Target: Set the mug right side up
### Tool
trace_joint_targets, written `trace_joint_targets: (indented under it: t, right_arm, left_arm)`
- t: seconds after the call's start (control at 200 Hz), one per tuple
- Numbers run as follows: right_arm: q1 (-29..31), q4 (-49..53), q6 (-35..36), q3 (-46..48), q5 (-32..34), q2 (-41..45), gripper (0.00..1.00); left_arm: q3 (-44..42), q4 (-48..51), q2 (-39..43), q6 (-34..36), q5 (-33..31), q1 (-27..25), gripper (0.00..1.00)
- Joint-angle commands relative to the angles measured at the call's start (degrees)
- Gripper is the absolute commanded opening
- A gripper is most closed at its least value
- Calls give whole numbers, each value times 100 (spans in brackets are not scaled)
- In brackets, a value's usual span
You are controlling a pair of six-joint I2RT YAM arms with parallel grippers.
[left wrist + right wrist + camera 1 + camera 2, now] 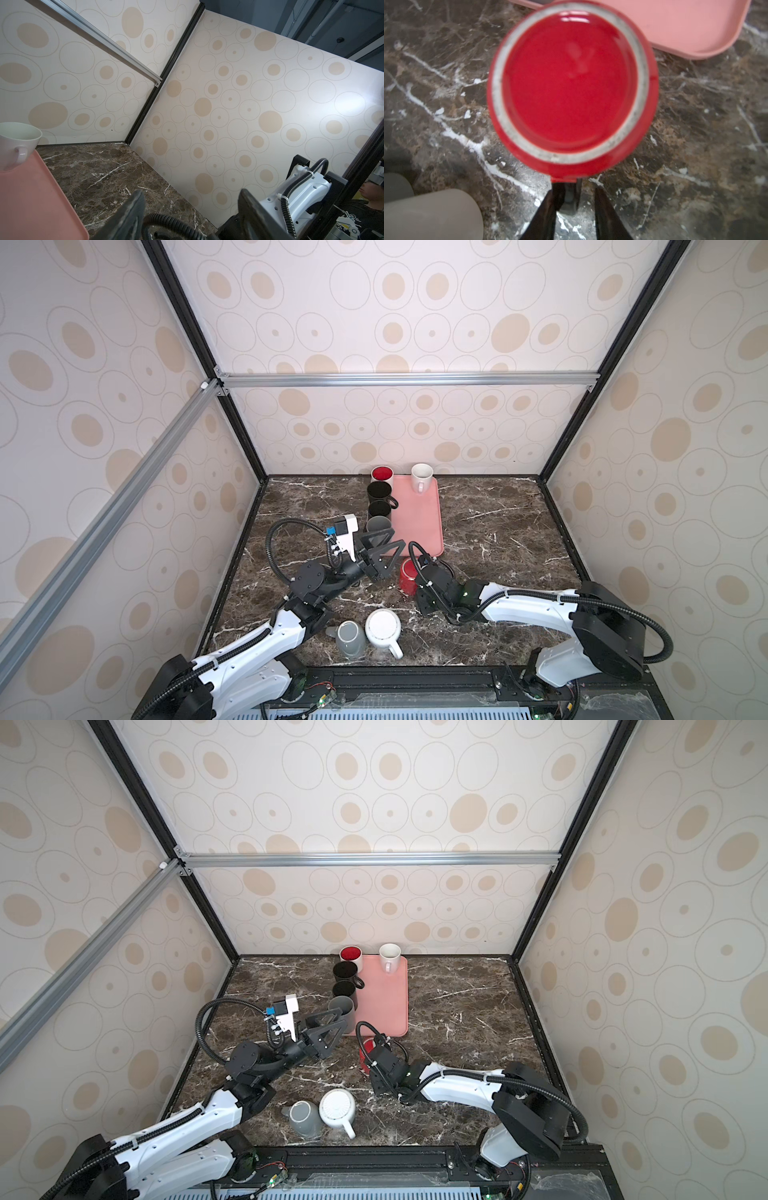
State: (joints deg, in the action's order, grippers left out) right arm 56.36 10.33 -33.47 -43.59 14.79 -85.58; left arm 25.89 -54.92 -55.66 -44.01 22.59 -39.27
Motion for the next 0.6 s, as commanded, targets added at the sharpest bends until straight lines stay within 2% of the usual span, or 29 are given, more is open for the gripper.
trace_joint_targets:
  t: [0.0,0.14,0.285,0.395,0.595]
  right_arm:
    - [3,245,-98,-14,521,15,29]
    - [-85,-265,246,140,96,129,37]
    - [-238,-276,514,-6,-161,38,44]
    - [-394,-257,599,-109,-303,-118,44]
    - [-406,-349,767,-190,-223,-296,37]
  left_arm:
    - [21,20,194,174,-51,12,71]
    - [3,81,248,200,-68,18,72]
    - [13,51,213,173,-45,33,73]
    - [13,75,216,173,-52,31,73]
    - [-5,105,216,182,-54,28,73]
